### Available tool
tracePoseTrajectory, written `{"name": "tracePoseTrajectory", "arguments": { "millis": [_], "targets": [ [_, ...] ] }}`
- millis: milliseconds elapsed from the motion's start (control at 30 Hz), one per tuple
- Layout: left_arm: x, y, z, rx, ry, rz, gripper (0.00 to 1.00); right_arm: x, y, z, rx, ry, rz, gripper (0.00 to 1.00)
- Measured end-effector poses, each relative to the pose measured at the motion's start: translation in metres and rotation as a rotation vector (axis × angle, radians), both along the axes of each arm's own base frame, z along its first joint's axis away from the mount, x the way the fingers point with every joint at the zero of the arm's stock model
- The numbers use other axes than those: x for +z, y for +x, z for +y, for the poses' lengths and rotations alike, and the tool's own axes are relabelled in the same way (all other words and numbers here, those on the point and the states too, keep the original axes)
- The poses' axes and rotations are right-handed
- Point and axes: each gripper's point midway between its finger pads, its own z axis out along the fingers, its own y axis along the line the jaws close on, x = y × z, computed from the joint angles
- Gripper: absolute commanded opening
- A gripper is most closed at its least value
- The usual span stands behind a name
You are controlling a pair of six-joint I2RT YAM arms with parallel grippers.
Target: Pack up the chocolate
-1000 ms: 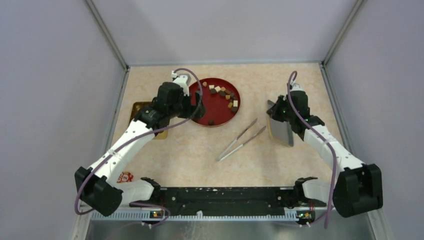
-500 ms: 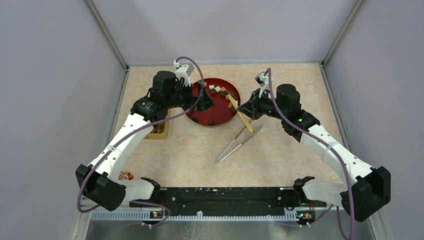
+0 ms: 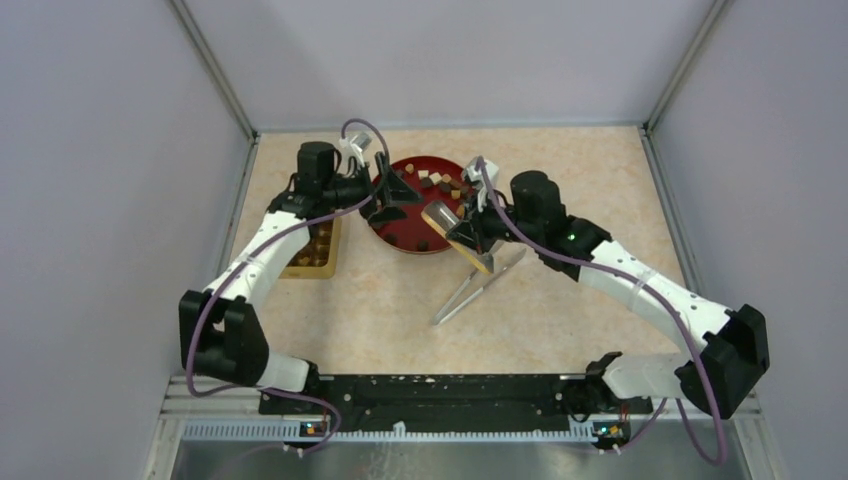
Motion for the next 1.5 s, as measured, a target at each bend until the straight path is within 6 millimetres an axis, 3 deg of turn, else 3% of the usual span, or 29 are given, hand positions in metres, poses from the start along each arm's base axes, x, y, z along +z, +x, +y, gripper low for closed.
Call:
{"name": "tracePoseTrajectory", "arguments": {
  "millis": [133, 433, 767, 1033, 1300, 1500],
  "targets": [
    [-0.026, -0.011, -0.002, -0.045, -0.103, 0.2, 0.98, -0.004, -0.005, 0.007, 0.022, -0.043, -0.028, 0.0],
    [-0.024, -0.02, -0.007, -0.109, -0.161, 0.292, 0.98, -0.024, -0.003, 0.01, 0.014, -0.133, -0.06, 0.0],
    [-0.051, -0.009, -0.011, -0.103, -0.167, 0.397, 0.95, -0.04, -0.017, 0.025, 0.061, -0.218, -0.108, 0.0],
    [-0.088, -0.01, -0.011, -0.096, -0.11, 0.509, 0.8, -0.045, -0.025, 0.034, 0.071, -0.285, -0.182, 0.0],
    [-0.095, -0.019, -0.017, -0.126, -0.095, 0.516, 0.62, -0.064, -0.034, 0.045, 0.092, -0.357, -0.208, 0.0],
    [-0.105, -0.028, -0.024, -0.168, -0.076, 0.527, 0.47, -0.063, -0.037, 0.046, 0.085, -0.371, -0.228, 0.0]
  ]
}}
